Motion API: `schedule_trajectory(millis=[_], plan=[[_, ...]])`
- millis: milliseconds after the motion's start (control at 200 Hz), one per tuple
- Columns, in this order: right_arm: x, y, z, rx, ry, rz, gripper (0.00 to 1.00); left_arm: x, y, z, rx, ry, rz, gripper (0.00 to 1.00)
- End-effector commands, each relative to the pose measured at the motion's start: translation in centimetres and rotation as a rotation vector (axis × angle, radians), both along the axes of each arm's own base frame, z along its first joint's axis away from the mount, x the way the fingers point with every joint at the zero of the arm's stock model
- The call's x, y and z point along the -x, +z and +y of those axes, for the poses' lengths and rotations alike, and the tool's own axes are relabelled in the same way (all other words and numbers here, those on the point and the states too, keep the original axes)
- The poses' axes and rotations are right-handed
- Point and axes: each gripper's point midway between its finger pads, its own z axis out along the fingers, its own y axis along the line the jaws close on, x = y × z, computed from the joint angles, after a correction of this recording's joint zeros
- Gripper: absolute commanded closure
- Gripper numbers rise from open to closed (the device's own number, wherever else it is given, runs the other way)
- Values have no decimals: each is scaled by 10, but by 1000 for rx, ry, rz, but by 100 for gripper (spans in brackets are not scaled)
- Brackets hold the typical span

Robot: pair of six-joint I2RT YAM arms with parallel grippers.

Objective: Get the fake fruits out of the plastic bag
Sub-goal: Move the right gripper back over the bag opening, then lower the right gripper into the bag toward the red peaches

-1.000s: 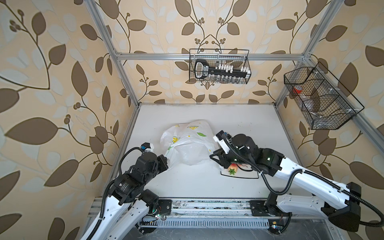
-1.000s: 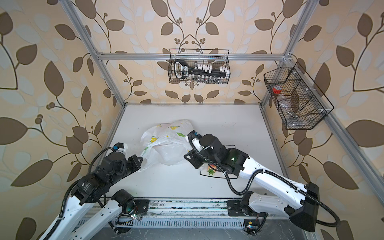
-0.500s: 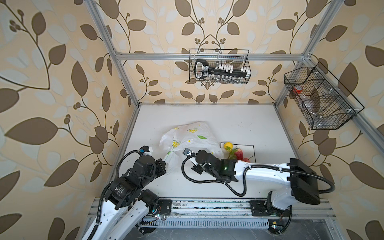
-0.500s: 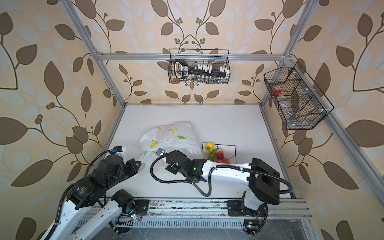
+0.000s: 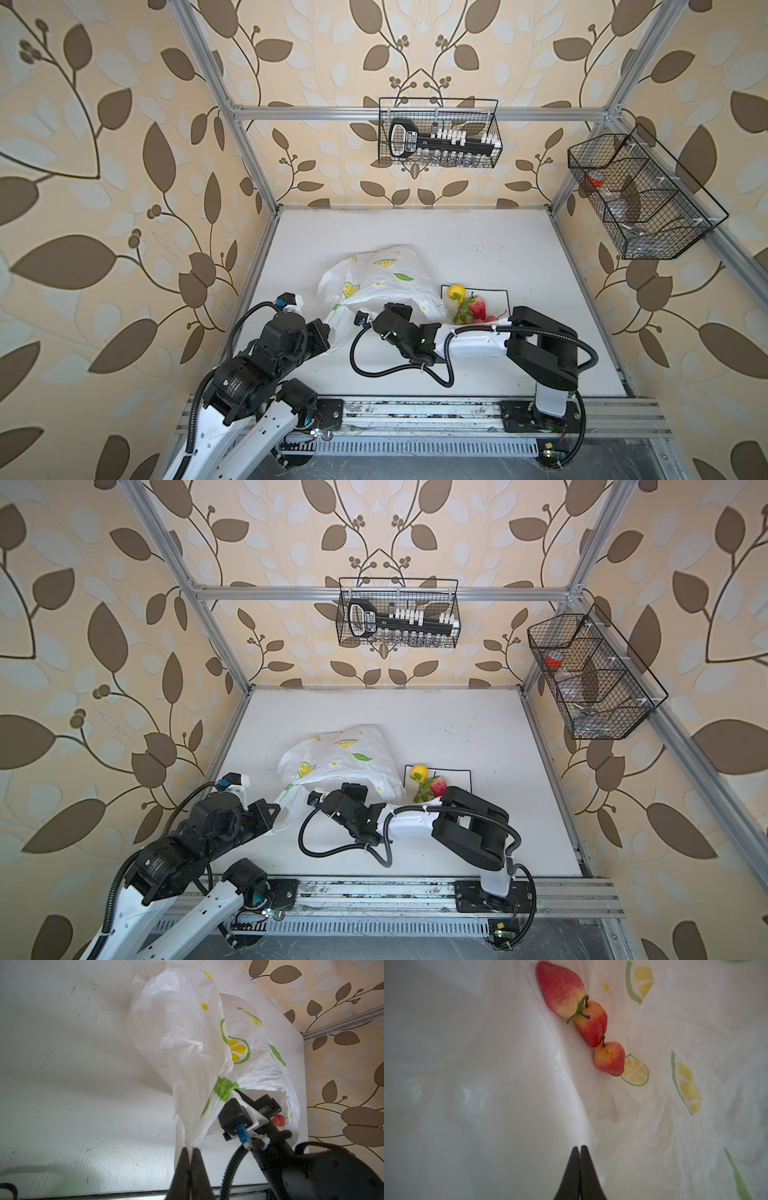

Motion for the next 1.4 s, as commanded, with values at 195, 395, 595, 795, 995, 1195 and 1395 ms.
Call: schedule_trajectory(millis=[195,395,595,795,995,1195,1395], plan=[[-22,-16,-17,-44,-189,165,85,15,8,5,-21,-34,-1,100],[-11,-23,-13,-221,-251,397,76,17,3,-1,-18,-62,38,100],[-12,-21,2,-436,-332,588,70,20,-5,-7,0,-85,84,100],[-25,-3,21,-756,-499,715,65,24,-15,-13,17,-110,130,100],[-33,7,56,-1115,-591,858,64,19,-16,-20,38,-121,134,95],[-40,8,76,-1348,-638,971,64,11,1,-14,31,-78,72,53],[-46,3,79,-1518,-677,1024,63,1,30,7,1,41,-19,25]])
